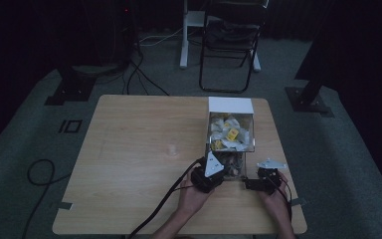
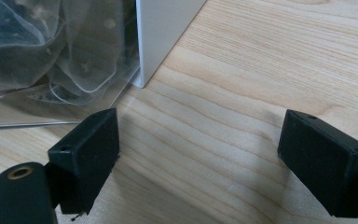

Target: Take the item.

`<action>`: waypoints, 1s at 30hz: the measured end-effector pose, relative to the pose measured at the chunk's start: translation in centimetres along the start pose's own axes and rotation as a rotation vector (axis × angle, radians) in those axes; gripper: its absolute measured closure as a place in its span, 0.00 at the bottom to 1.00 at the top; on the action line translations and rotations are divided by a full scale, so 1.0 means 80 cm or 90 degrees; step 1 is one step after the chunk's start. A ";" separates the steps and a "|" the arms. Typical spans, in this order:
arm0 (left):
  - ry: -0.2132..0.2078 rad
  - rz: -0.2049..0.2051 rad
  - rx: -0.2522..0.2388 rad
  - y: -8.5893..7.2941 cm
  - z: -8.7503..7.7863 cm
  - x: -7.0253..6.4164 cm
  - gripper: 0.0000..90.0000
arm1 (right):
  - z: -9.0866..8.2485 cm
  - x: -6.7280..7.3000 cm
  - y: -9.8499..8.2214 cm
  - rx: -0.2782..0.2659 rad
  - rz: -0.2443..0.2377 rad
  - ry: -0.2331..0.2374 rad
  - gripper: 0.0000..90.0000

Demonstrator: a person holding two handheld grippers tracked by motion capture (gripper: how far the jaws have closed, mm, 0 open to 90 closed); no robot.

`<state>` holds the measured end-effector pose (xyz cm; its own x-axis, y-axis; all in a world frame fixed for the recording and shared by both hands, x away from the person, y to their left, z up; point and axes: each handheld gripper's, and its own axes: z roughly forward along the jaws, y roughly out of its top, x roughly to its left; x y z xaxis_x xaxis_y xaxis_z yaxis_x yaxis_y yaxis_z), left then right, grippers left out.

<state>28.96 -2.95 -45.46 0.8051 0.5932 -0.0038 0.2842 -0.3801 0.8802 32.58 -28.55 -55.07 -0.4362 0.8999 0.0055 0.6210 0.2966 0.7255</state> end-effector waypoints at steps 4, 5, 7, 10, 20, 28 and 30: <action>-0.007 -0.005 -0.003 0.002 -0.004 0.001 0.93 | 0.000 0.000 0.000 0.000 0.000 0.000 0.14; -0.010 -0.007 -0.003 0.002 -0.005 0.001 0.93 | 0.000 0.000 0.000 0.000 0.000 0.000 0.14; -0.013 -0.006 -0.002 0.002 -0.008 0.002 0.93 | 0.000 0.000 0.000 0.000 0.000 0.000 0.14; -0.015 -0.006 -0.004 0.004 -0.012 0.003 0.93 | 0.000 0.000 0.000 0.000 0.000 0.000 0.14; -0.018 -0.012 -0.008 0.006 -0.026 0.010 0.93 | 0.000 0.000 0.000 0.000 0.000 0.000 0.14; -0.024 -0.010 -0.012 0.008 -0.034 0.015 0.93 | 0.000 0.000 0.000 0.000 0.000 0.000 0.14; -0.023 -0.009 -0.012 0.008 -0.036 0.016 0.93 | 0.000 0.000 0.000 0.000 0.000 0.000 0.14</action>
<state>28.68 -0.40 -43.55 0.8200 0.5715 -0.0329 0.2853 -0.3581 0.8890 32.58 -28.55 -55.08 -0.4359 0.9000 0.0056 0.6209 0.2962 0.7258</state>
